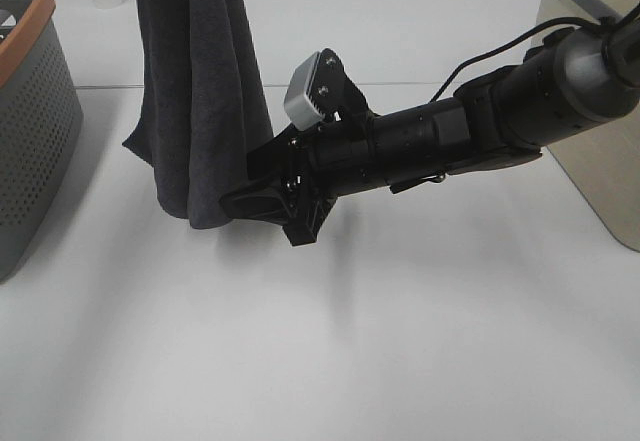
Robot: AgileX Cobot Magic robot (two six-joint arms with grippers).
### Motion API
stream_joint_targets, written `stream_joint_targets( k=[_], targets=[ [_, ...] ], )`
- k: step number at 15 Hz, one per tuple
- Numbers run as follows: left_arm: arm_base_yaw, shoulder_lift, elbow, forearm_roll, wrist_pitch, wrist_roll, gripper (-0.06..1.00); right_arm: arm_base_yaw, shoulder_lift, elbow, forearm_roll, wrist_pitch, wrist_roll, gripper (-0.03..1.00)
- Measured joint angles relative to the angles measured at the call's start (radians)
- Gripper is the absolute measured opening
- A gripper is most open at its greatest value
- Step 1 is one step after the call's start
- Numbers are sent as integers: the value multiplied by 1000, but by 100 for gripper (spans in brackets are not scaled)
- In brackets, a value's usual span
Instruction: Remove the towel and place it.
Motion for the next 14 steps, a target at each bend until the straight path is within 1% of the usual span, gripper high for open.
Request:
stream_joint_targets(
  k=[2, 3, 4, 6, 10, 14],
  targets=[
    [0, 0, 0, 0, 0, 0, 0, 0, 19, 0, 1, 50, -35, 56],
    [0, 0, 0, 0, 0, 0, 0, 0, 28, -1, 1, 55, -46, 56],
    [0, 0, 0, -1, 0, 0, 0, 0, 41, -1, 2, 65, -83, 55],
    [0, 0, 0, -2, 0, 0, 0, 0, 43, -1, 2, 69, -96, 55],
    [0, 0, 0, -5, -1, 0, 0, 0, 52, -1, 1, 150, -113, 50],
    [0, 0, 0, -8, -1, -1, 0, 0, 52, -1, 2, 156, -109, 49]
  ],
)
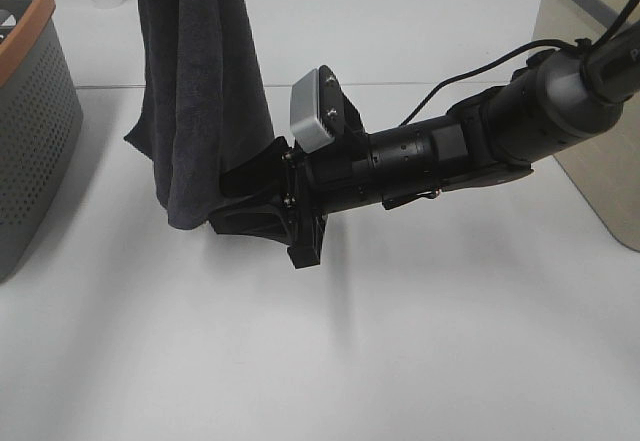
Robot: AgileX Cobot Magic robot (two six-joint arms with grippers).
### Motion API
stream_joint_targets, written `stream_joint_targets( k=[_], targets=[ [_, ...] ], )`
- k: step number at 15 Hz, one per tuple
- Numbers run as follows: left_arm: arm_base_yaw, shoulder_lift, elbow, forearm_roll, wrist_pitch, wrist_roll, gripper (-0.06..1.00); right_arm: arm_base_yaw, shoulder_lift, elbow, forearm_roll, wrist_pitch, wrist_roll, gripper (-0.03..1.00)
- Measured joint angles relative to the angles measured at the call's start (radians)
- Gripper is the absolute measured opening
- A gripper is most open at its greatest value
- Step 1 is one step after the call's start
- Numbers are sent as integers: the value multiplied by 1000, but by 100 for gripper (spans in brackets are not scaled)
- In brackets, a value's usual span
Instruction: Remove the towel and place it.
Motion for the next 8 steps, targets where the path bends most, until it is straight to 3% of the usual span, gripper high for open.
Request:
stream_joint_targets(
  k=[8],
  targets=[
    [0, 0, 0, -39, 6, -2, 0, 31, 7, -127, 5, -109, 179, 47]
  ],
)
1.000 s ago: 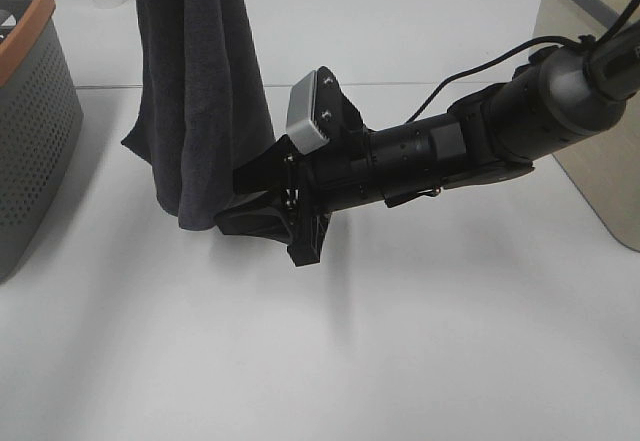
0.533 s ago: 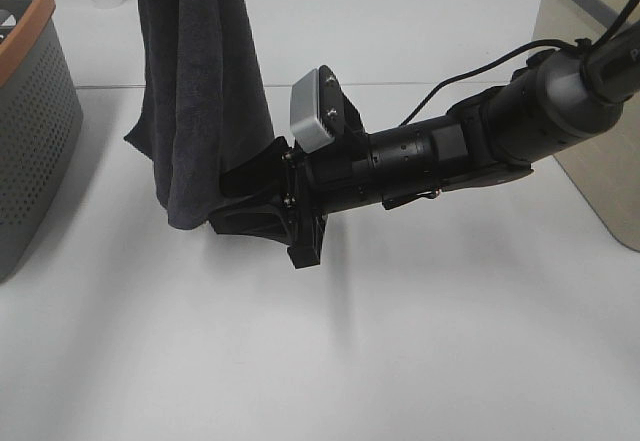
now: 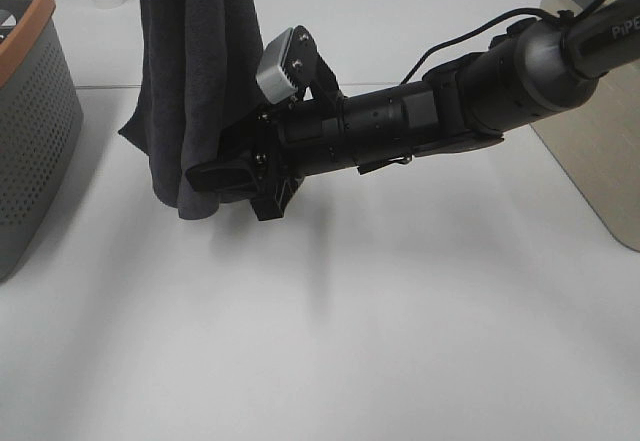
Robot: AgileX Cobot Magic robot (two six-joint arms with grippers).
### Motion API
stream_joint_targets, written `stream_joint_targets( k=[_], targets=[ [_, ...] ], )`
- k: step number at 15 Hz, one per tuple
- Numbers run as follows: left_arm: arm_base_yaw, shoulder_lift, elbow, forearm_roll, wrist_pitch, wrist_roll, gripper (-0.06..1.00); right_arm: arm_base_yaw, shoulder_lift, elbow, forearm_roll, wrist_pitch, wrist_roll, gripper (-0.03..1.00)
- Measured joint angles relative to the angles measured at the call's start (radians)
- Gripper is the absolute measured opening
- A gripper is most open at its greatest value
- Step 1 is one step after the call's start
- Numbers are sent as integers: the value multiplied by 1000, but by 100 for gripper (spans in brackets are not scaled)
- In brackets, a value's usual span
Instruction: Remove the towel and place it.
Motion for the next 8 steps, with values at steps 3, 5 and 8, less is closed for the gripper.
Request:
stream_joint_targets(
  k=[3, 5, 8],
  targets=[
    [0, 0, 0, 5, 0, 0, 0, 0, 4, 0, -7, -44, 3, 41],
    [0, 0, 0, 10, 0, 0, 0, 0, 4, 0, -26, -49, 14, 40],
    [0, 0, 0, 22, 0, 0, 0, 0, 4, 0, -57, -49, 41, 23]
  ],
)
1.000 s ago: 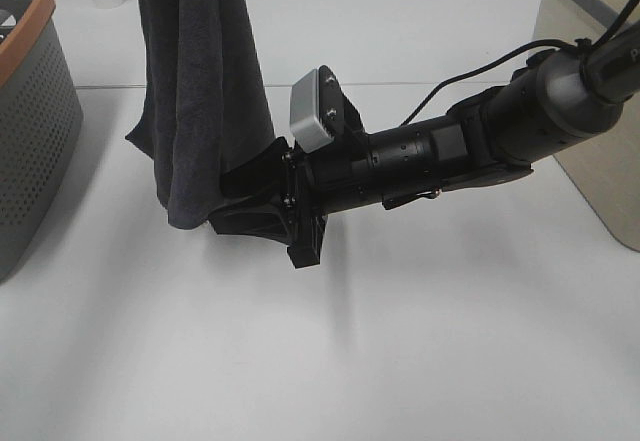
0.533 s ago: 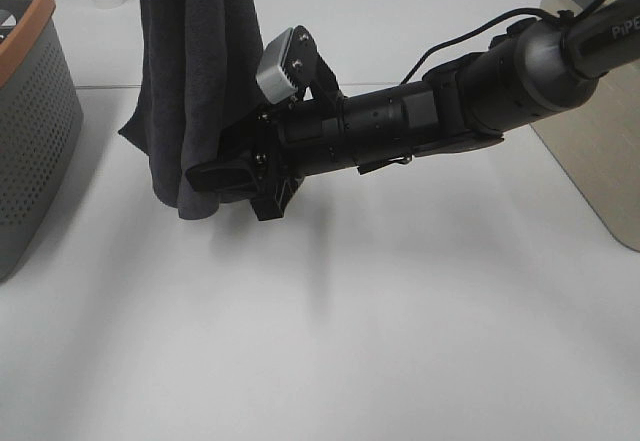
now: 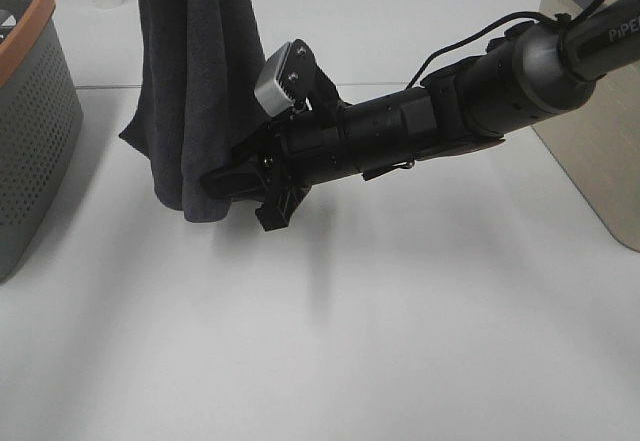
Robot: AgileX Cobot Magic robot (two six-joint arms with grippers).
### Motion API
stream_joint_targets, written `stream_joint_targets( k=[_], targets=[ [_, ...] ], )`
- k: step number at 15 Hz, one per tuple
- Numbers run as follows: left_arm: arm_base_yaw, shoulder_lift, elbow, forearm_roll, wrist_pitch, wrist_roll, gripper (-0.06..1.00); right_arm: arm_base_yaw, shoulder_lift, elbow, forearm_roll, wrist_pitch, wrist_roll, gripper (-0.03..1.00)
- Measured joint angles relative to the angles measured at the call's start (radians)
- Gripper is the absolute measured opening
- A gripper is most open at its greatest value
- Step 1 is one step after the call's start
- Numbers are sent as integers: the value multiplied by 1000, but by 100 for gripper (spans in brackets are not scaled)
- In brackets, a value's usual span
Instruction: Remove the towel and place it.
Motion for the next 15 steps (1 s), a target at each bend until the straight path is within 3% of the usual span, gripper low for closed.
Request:
stream_joint_targets(
  k=[2, 4, 6, 10, 13, 15],
  targets=[
    [0, 0, 0, 33, 2, -8, 0, 0, -1, 0, -81, -1, 57, 11],
    [0, 0, 0, 74, 3, -80, 0, 0, -22, 0, -202, -14, 170, 2],
    [0, 0, 0, 113, -5, -258, 0, 0, -89, 0, -372, -74, 373, 2],
    [0, 1, 0, 217, -23, -492, 0, 0, -248, 0, -825, -200, 738, 2],
    [0, 35, 0, 256, -29, -568, 0, 0, -376, -10, -1127, -201, 961, 2],
    [0, 52, 2, 249, -51, -601, 0, -22, -424, -49, -1246, -148, 1058, 2]
  ],
)
